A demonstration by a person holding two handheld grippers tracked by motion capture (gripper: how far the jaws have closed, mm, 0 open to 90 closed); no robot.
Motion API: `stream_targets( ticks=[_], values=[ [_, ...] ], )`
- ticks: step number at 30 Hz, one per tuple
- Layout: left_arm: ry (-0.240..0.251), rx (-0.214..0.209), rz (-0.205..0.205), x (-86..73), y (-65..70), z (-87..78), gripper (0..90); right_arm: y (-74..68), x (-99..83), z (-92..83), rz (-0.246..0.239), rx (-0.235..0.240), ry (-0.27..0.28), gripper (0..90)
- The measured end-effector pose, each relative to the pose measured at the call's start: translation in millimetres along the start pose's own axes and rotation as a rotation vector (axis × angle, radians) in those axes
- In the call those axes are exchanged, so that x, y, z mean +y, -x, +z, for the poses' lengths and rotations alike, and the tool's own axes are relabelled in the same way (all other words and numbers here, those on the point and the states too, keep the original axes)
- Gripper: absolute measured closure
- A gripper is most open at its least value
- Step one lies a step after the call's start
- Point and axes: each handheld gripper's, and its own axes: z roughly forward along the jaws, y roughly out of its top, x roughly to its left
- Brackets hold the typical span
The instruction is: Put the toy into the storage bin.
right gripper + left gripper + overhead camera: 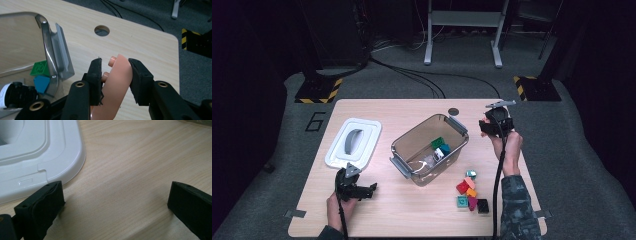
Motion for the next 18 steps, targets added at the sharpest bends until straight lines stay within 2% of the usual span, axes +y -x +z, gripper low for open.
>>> stream_targets(
  ticks=[5, 10, 18],
  values=[
    [0.001, 0.0, 0.0, 0.0, 0.0, 0.1, 0.4, -6.0, 11.5, -6.4, -0.019, 0.003, 0.027, 64.2],
    [0.0, 0.0, 0.0, 0.0, 0.0, 0.0, 0.4, -16.6, 22.1, -12.5, -0.061, 0.002, 0.066, 64.2],
    [0.0, 0.0, 0.0, 0.0, 0.0, 0.0, 0.4, -39.9, 34.7, -17.9, -0.131, 0.055, 0.083, 64.2]
  ],
)
